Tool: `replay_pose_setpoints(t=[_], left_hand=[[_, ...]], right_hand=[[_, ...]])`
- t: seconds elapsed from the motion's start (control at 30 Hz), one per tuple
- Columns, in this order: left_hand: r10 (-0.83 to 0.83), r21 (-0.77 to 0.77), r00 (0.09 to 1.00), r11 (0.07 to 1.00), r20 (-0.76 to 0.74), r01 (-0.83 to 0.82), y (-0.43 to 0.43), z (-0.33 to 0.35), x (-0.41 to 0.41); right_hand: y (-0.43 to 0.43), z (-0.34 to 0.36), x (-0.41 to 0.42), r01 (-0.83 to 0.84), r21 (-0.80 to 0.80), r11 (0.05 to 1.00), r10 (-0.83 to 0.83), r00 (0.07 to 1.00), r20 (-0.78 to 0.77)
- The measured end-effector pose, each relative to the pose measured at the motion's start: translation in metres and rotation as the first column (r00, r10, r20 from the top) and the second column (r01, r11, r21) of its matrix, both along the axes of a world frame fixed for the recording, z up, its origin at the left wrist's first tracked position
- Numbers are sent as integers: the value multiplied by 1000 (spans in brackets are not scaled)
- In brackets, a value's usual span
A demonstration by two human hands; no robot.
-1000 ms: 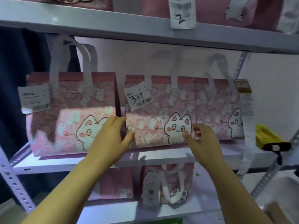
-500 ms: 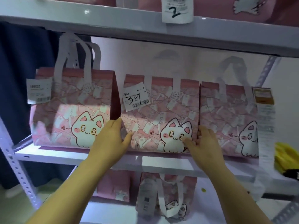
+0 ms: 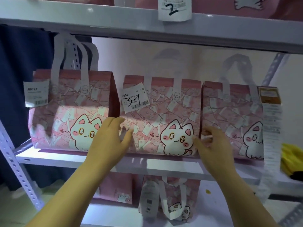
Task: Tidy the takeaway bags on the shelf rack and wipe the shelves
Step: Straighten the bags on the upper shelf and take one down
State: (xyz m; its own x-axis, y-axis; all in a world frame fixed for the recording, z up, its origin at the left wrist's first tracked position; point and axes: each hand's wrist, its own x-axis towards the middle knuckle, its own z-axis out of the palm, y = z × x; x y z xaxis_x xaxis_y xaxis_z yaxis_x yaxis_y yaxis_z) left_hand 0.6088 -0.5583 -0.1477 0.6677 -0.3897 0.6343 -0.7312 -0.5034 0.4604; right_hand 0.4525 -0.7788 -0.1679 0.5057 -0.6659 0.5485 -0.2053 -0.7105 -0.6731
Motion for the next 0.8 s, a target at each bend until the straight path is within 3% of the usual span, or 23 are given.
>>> replay_pose_setpoints(t=[0.23,0.53,0.8], left_hand=[[-204,37,978,979,47,203,-20,16,-16],[-449,89,894,890,3,447,-68,9,-51],[-505,126,863,858,29,498,-122,-1,-95]], right_hand=[[1,5,-29,61,30,998,-64,987,145],[-11,-8,-85,243,101,965,-254,961,106],[-56,-14,-139,307,118,944,-316,946,66]])
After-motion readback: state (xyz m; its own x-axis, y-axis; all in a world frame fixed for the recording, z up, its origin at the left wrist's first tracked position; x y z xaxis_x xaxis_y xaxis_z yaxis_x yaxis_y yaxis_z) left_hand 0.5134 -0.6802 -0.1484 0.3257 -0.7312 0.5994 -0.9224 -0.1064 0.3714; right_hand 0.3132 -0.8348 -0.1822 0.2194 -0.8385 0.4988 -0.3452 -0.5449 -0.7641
